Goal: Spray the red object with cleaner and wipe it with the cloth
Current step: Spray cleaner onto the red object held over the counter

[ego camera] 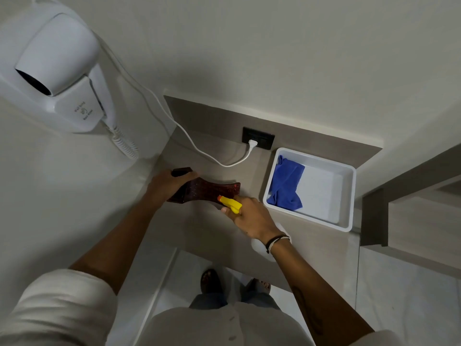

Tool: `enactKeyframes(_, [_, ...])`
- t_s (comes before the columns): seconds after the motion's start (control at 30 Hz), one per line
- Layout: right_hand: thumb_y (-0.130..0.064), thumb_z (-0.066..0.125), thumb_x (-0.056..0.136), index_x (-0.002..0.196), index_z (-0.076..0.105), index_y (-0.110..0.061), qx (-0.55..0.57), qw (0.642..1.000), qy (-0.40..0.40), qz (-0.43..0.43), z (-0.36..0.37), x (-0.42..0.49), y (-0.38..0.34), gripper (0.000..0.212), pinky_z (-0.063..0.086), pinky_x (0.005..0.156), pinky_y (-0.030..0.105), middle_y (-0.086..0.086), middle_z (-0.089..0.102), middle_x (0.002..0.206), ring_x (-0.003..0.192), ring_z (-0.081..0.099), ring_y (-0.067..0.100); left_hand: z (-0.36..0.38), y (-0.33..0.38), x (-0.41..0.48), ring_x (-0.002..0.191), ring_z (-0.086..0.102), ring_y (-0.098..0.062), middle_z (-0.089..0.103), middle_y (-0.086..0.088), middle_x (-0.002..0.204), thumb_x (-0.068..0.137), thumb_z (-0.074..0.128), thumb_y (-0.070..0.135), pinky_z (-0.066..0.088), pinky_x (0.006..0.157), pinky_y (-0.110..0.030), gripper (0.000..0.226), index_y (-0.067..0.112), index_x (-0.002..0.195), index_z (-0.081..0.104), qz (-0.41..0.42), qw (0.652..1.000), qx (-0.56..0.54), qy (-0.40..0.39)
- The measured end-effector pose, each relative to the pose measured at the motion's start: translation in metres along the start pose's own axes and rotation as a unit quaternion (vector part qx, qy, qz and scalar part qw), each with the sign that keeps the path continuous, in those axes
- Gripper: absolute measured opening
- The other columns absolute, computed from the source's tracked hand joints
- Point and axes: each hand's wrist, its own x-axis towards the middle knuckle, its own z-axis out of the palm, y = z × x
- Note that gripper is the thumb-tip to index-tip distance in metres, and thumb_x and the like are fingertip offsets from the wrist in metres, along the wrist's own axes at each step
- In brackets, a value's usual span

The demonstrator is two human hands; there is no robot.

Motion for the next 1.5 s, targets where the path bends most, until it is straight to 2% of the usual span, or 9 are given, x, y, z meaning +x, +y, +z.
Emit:
enactKeyframes(0.17, [-0.052, 0.059, 0.103, 0.122, 0.069, -0.017, -0.006, 0.999, 0.02, 0.05, 0.001, 0.001, 0.008, 0.042, 0.061, 0.085, 0.045, 0.009, 0.078, 0.104, 0.094, 0.073, 0.03, -0.002, -0.004, -0.002, 0.14, 0.054, -0.032, 0.048, -0.009, 0.159, 0.077, 0.082, 0.064, 0.046, 0.118, -0.053, 0.1, 0.034, 0.162, 0.037, 0.091, 0.994, -0.006, -0.056])
enactKeyframes(0.3, [-0.05, 0.062, 0.103, 0.109, 0.068, -0.014, -0.006, 0.996, 0.032, 0.085, 0.002, 0.001, 0.019, 0.037, 0.06, 0.081, 0.043, 0.01, 0.075, 0.097, 0.089, 0.072, 0.03, -0.001, -0.007, -0.003, 0.144, 0.048, -0.033, 0.042, -0.014, 0.157, 0.074, 0.078, 0.062, 0.041, 0.121, -0.053, 0.096, 0.036, 0.159, 0.042, 0.14, 0.989, 0.009, -0.052])
enactKeyframes(0.5, [-0.05, 0.061, 0.103, 0.104, 0.068, -0.014, 0.011, 0.997, 0.013, 0.071, 0.0, -0.004, 0.029, 0.036, 0.06, 0.079, 0.045, 0.009, 0.075, 0.092, 0.087, 0.072, 0.029, -0.01, -0.013, -0.003, 0.155, 0.034, -0.029, 0.033, -0.007, 0.17, 0.053, 0.105, 0.038, 0.035, 0.125, -0.055, 0.141, 0.024, 0.167, 0.024, 0.181, 0.971, 0.114, -0.107])
enactKeyframes(0.6, [-0.048, 0.061, 0.104, 0.114, 0.07, -0.015, 0.048, 0.998, 0.006, 0.035, -0.002, -0.006, 0.024, 0.035, 0.061, 0.083, 0.049, 0.009, 0.076, 0.097, 0.089, 0.072, 0.027, -0.013, -0.013, 0.001, 0.138, 0.055, -0.029, 0.058, -0.009, 0.151, 0.053, 0.105, 0.033, 0.049, 0.113, -0.052, 0.119, 0.019, 0.156, 0.048, 0.222, 0.962, 0.142, -0.066])
enactKeyframes(0.73, [-0.047, 0.064, 0.103, 0.127, 0.069, -0.019, 0.08, 0.997, 0.008, -0.023, -0.005, -0.004, 0.007, 0.037, 0.061, 0.085, 0.047, 0.004, 0.077, 0.107, 0.096, 0.073, 0.024, -0.012, -0.008, -0.004, 0.083, 0.069, -0.002, 0.073, 0.019, 0.09, 0.053, 0.084, 0.081, 0.051, 0.066, -0.024, 0.062, 0.038, 0.095, 0.07, 0.16, 0.976, 0.148, 0.011])
enactKeyframes(0.9, [-0.048, 0.064, 0.102, 0.106, 0.068, -0.02, 0.025, 0.998, 0.023, -0.061, -0.002, 0.006, -0.005, 0.028, 0.056, 0.072, 0.04, 0.001, 0.074, 0.093, 0.086, 0.07, 0.026, -0.003, -0.004, -0.007, 0.071, 0.07, -0.016, 0.073, 0.002, 0.078, 0.044, 0.065, 0.102, 0.057, 0.069, -0.033, 0.086, 0.024, 0.081, 0.071, 0.057, 0.986, 0.153, 0.044])
enactKeyframes(1.07, [-0.046, 0.064, 0.102, 0.113, 0.07, -0.019, -0.01, 0.997, 0.031, -0.067, 0.0, 0.011, -0.005, 0.03, 0.055, 0.073, 0.037, 0.006, 0.077, 0.101, 0.09, 0.071, 0.027, -0.001, -0.005, -0.007, 0.071, 0.069, -0.018, 0.073, -0.001, 0.077, 0.035, 0.059, 0.11, 0.049, 0.063, -0.032, 0.101, 0.019, 0.078, 0.072, 0.017, 0.99, 0.134, 0.051])
enactKeyframes(1.4, [-0.051, 0.062, 0.102, 0.119, 0.069, -0.019, 0.013, 1.0, 0.002, -0.023, -0.003, 0.004, 0.019, 0.037, 0.054, 0.071, 0.036, 0.004, 0.076, 0.101, 0.088, 0.07, 0.022, 0.0, 0.004, -0.011, 0.067, 0.07, -0.019, 0.073, -0.001, 0.073, 0.029, 0.059, 0.111, 0.046, 0.058, -0.031, 0.103, 0.018, 0.072, 0.072, 0.0, 0.991, 0.125, 0.055])
enactKeyframes(1.5, [-0.042, 0.063, 0.1, 0.114, 0.067, -0.018, 0.052, 0.997, 0.062, 0.008, -0.018, -0.006, 0.036, 0.028, 0.056, 0.073, 0.04, 0.004, 0.073, 0.098, 0.086, 0.069, 0.024, 0.003, 0.011, -0.014, 0.067, 0.07, -0.019, 0.073, -0.001, 0.072, 0.03, 0.061, 0.109, 0.046, 0.056, -0.031, 0.103, 0.017, 0.073, 0.071, 0.004, 0.991, 0.122, 0.056])
